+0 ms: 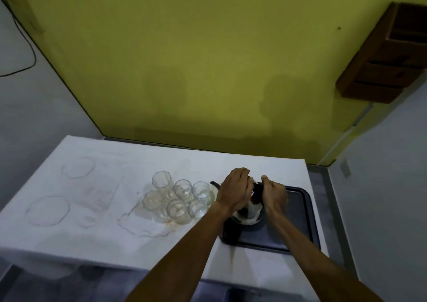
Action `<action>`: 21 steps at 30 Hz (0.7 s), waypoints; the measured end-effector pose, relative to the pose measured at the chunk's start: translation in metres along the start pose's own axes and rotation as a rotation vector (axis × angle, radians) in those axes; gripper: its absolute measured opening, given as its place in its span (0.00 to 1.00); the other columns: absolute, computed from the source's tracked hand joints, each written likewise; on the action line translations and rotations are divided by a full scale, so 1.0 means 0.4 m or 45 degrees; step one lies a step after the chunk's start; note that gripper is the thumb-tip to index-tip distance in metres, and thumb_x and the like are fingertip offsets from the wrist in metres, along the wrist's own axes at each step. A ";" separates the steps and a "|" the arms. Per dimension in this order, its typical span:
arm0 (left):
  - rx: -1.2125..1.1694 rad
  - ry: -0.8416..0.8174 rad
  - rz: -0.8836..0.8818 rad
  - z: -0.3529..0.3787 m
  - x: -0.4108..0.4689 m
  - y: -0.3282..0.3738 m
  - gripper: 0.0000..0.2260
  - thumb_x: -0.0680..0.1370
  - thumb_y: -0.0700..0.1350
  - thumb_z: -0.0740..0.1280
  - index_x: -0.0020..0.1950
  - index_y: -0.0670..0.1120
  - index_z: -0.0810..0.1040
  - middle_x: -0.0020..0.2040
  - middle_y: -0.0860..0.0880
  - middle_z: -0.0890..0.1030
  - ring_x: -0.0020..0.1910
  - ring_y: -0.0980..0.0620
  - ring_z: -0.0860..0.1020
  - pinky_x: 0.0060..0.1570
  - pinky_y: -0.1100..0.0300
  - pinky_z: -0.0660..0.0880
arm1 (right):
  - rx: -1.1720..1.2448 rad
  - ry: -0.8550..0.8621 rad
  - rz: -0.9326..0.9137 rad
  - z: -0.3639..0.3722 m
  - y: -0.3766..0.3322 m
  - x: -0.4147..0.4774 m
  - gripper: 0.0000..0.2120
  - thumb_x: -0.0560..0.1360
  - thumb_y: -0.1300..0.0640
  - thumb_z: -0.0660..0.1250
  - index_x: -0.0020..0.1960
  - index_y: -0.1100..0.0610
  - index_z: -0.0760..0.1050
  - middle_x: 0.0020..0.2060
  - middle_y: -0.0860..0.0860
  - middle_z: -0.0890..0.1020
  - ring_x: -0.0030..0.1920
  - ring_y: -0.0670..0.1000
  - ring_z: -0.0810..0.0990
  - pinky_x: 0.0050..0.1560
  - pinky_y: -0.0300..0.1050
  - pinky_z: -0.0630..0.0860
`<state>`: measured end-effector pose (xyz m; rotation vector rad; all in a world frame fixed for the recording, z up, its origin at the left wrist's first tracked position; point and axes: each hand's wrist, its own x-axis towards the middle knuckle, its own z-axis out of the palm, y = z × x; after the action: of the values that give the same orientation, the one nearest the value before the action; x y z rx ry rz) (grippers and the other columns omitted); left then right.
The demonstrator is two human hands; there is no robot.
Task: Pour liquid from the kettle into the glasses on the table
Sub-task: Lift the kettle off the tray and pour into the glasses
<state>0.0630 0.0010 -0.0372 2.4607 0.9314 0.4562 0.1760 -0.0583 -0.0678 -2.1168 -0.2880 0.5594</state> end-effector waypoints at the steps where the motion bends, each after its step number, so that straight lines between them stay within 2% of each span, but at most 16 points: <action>1: -0.023 -0.003 -0.025 -0.003 0.001 -0.009 0.16 0.82 0.43 0.56 0.65 0.36 0.73 0.64 0.39 0.77 0.65 0.41 0.72 0.66 0.49 0.69 | -0.020 -0.001 0.001 0.008 -0.004 -0.004 0.24 0.76 0.42 0.65 0.30 0.59 0.77 0.30 0.55 0.81 0.35 0.58 0.78 0.38 0.47 0.69; 9: 0.027 -0.093 -0.032 -0.008 0.003 -0.052 0.17 0.84 0.44 0.49 0.68 0.40 0.70 0.70 0.44 0.72 0.69 0.46 0.67 0.69 0.54 0.63 | -0.070 0.030 -0.033 0.032 -0.017 -0.012 0.24 0.77 0.43 0.64 0.29 0.58 0.75 0.28 0.50 0.80 0.33 0.54 0.77 0.37 0.47 0.68; 12: 0.062 -0.123 0.012 -0.007 0.000 -0.057 0.19 0.84 0.45 0.46 0.68 0.39 0.69 0.71 0.44 0.70 0.71 0.46 0.66 0.70 0.54 0.61 | -0.068 0.035 -0.044 0.030 -0.013 -0.012 0.23 0.77 0.44 0.65 0.32 0.59 0.78 0.30 0.53 0.81 0.35 0.56 0.78 0.38 0.46 0.68; 14: 0.010 -0.074 0.005 -0.010 -0.001 -0.053 0.18 0.85 0.45 0.49 0.68 0.39 0.70 0.69 0.42 0.72 0.69 0.45 0.68 0.68 0.52 0.64 | -0.072 0.040 -0.049 0.030 -0.011 -0.016 0.23 0.77 0.43 0.65 0.34 0.60 0.80 0.31 0.55 0.82 0.36 0.57 0.79 0.39 0.46 0.69; 18: -0.122 -0.005 -0.108 -0.017 -0.010 -0.043 0.17 0.84 0.46 0.53 0.69 0.40 0.70 0.68 0.43 0.74 0.68 0.46 0.69 0.68 0.53 0.65 | -0.058 0.051 -0.056 0.030 -0.010 -0.022 0.23 0.77 0.44 0.65 0.31 0.60 0.77 0.31 0.56 0.82 0.36 0.58 0.79 0.39 0.47 0.70; 21: -0.125 -0.064 -0.078 -0.022 -0.015 -0.053 0.19 0.85 0.46 0.46 0.69 0.41 0.68 0.71 0.44 0.71 0.70 0.47 0.67 0.70 0.54 0.62 | -0.053 0.050 -0.058 0.030 -0.017 -0.028 0.23 0.77 0.44 0.66 0.32 0.60 0.78 0.31 0.55 0.82 0.36 0.57 0.79 0.39 0.47 0.69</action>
<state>0.0433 0.0137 -0.0420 2.3380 0.9386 0.4075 0.1605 -0.0503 -0.0651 -2.1531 -0.3276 0.4882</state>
